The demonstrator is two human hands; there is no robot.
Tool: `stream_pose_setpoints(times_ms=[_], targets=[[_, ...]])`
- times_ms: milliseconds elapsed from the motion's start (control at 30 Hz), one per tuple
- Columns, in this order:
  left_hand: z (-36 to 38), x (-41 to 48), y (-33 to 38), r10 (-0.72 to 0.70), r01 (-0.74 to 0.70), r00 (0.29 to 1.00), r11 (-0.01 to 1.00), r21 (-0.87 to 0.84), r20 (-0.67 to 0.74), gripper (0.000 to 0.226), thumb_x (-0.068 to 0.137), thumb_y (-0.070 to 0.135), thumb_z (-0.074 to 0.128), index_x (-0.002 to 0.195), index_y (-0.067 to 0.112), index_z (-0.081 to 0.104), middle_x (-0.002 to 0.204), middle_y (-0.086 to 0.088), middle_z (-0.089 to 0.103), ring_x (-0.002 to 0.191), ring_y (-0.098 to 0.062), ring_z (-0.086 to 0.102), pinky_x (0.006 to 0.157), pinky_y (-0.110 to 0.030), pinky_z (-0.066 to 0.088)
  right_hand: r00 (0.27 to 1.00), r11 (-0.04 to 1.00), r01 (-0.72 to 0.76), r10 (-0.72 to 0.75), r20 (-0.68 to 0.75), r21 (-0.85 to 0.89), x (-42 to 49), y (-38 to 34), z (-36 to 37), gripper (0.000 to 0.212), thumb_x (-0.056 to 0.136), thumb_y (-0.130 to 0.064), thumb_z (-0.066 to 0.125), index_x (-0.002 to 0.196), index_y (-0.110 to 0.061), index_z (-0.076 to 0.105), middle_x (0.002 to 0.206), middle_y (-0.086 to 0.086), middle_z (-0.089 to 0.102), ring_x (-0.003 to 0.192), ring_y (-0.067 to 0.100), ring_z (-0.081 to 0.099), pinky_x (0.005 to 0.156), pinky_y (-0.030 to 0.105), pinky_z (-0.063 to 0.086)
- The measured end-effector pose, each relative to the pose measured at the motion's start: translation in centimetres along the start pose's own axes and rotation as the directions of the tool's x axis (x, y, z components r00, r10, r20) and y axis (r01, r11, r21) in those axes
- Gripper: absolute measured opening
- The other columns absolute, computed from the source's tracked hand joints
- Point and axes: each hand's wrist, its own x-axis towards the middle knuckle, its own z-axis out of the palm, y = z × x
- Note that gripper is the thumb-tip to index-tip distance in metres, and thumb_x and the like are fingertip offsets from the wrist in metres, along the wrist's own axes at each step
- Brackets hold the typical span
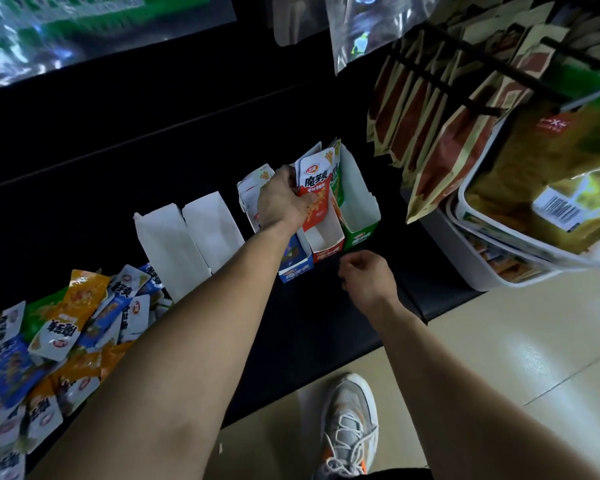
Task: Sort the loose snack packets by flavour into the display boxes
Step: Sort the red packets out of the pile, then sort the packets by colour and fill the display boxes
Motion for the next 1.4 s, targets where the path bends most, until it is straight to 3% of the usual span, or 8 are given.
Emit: stream_pose_setpoints(times_ms=[167,367,500,633,833,1067,1200,1400], targets=[[0.0,-0.2,-0.6,0.095,-0.095,0.995,0.995,-0.006,0.021,0.043,0.082,0.016,0.079,0.122,0.015,0.061,0.115,-0.002,0.07,0.106,-0.021,0.064,0.09,-0.034,0.054,0.999,0.998,0.024,-0.022,0.029,-0.057,-0.3,-0.2,0.3,0.017,0.086,-0.018,0.058,0.072,-0.02,0.066,0.075,0.005,0.07,0.077,0.031,0.068,0.073,0.044,0.055],[-2.9,0.0,-0.9,0.158,-0.155,0.986,0.987,0.046,-0.053,0.044,0.086,0.018,0.075,0.128,0.015,0.062,0.124,-0.002,0.068,0.117,-0.019,0.061,0.101,-0.033,0.049,0.995,0.99,0.066,-0.056,0.085,-0.126,-0.9,-1.7,0.9,0.016,0.088,-0.022,0.056,0.077,-0.019,0.067,0.079,0.006,0.071,0.076,0.03,0.068,0.069,0.041,0.055],[-6.3,-1.8,-1.1,0.084,-0.084,0.996,0.996,0.005,-0.019,0.044,0.087,0.021,0.075,0.128,0.018,0.061,0.124,0.002,0.066,0.112,-0.014,0.06,0.097,-0.031,0.05,0.979,0.965,0.139,-0.099,0.18,-0.224,-1.9,-3.2,1.7,0.014,0.089,-0.025,0.055,0.088,-0.025,0.069,0.087,0.003,0.069,0.076,0.025,0.065,0.059,0.025,0.044],[-11.5,-7.3,-3.4,0.026,-0.026,0.999,1.0,0.003,0.04,0.038,0.089,0.025,0.073,0.125,0.021,0.062,0.116,0.009,0.064,0.102,-0.008,0.059,0.088,-0.023,0.046,0.959,0.928,0.22,-0.149,0.243,-0.301,-5.1,-5.5,3.1,0.023,0.093,-0.023,0.056,0.11,-0.021,0.071,0.105,0.006,0.069,0.093,0.026,0.065,0.073,0.028,0.048],[-20.8,-16.0,-10.7,-0.15,0.141,0.985,0.984,0.109,0.084,0.034,0.089,0.025,0.072,0.122,0.022,0.061,0.113,0.01,0.063,0.099,-0.01,0.061,0.086,-0.026,0.05,0.877,0.835,0.368,-0.165,0.451,-0.409,-11.4,-6.9,8.4,0.013,0.092,-0.025,0.059,0.079,-0.023,0.06,0.08,-0.004,0.059,0.088,0.023,0.063,0.071,0.023,0.037],[-28.3,-25.1,-21.5,-0.376,0.357,0.926,0.9,0.249,0.033,0.04,0.09,0.036,0.07,0.125,0.021,0.058,0.116,0.006,0.063,0.1,-0.016,0.063,0.089,-0.036,0.053,0.779,0.744,0.453,-0.064,0.623,-0.491,-17.4,-3.6,16.1,0.023,0.095,-0.025,0.061,0.116,-0.017,0.065,0.116,0.003,0.066,0.106,0.023,0.062,0.091,0.034,0.051],[-28.6,-28.4,-27.1,-0.504,0.479,0.86,0.852,0.212,0.081,0.042,0.086,0.032,0.076,0.123,0.019,0.06,0.117,0.002,0.066,0.098,-0.017,0.065,0.089,-0.037,0.055,0.711,0.538,0.613,-0.055,0.701,-0.579,-18.4,-0.1,20.6,0.039,0.095,-0.028,0.059,0.133,-0.025,0.056,0.136,0.005,0.051,0.118,0.028,0.054,0.096,0.042,0.05],[-26.6,-29.6,-31.1,-0.518,0.491,0.847,0.848,0.202,0.116,0.044,0.085,0.033,0.076,0.124,0.021,0.06,0.116,0.003,0.065,0.097,-0.012,0.061,0.085,-0.03,0.052,0.495,0.046,0.867,-0.179,0.85,-0.496,-19.0,2.8,24.7,0.063,0.096,-0.05,0.054,0.151,-0.036,0.027,0.159,0.001,0.016,0.138,0.031,0.027,0.102,0.048,0.041]])
